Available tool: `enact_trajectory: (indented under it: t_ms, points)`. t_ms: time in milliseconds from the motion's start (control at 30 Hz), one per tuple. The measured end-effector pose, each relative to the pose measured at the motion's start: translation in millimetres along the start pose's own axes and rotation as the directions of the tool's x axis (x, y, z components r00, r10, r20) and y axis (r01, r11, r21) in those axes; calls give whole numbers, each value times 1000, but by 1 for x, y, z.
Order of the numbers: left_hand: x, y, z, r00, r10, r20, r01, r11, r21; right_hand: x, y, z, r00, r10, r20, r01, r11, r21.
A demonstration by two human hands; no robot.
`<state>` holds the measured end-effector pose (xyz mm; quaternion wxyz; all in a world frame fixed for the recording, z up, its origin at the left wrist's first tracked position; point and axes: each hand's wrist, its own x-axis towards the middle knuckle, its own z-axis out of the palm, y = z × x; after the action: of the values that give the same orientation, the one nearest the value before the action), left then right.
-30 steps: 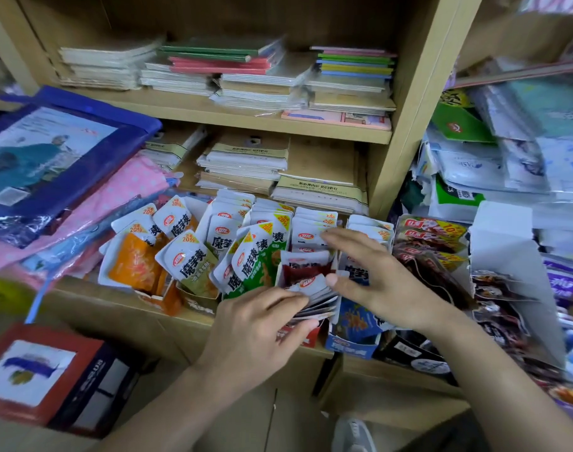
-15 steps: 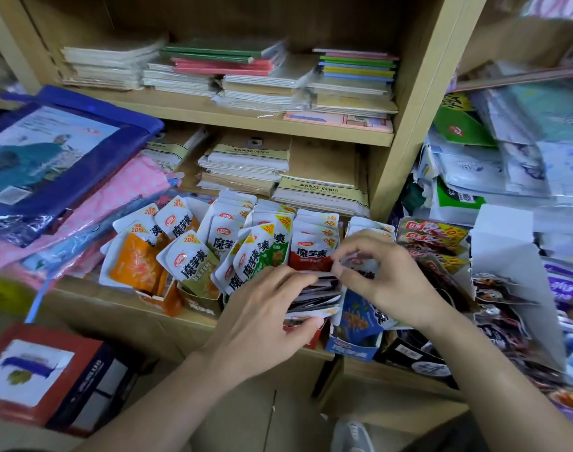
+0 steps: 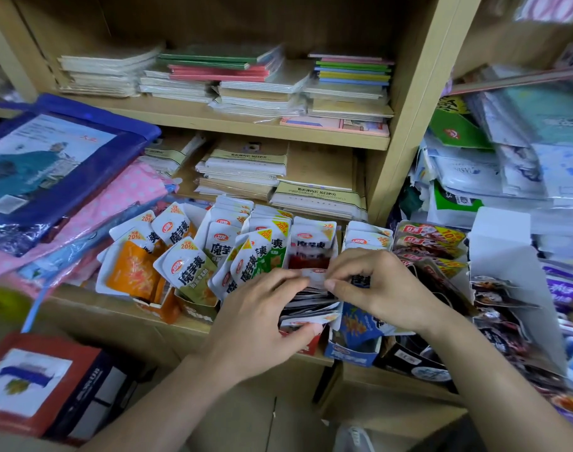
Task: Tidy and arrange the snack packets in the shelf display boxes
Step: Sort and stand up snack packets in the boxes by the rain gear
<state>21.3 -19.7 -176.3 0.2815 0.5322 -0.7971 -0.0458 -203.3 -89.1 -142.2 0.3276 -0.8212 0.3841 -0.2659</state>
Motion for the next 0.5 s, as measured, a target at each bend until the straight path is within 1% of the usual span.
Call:
enact_trajectory:
  t_ms: [67,167,233,300,333,433,500]
  points:
    - [-1,-1,-1,1000,-3,-19,3,1000,0,2,-1,3,999,-9,-54,6,998,-57]
    - [-1,-2,-2,998,32,-47,-30,998,48,9,-4,6,985,-61,-163,28,980,-195]
    - [-1,-2,-3,998,42,-54,-38,997,72,15,-5,7,993,-22,-116,-8,968,-249]
    - [-1,-2,-2,997,34,-68,-29,996,86,18,-5,9,999,13,-38,-22,969,-245]
    - [-1,-2,-2,997,27,-79,-19,996,92,19,-6,9,999,6,-40,-15,976,-219]
    - [-3,-1,-7,994,17,-112,-4,994,113,22,-9,9,990,-33,-134,10,985,-170]
    - [-7,-2,-14,992,3,-125,13,992,124,24,-13,10,985,-53,-163,30,990,-138]
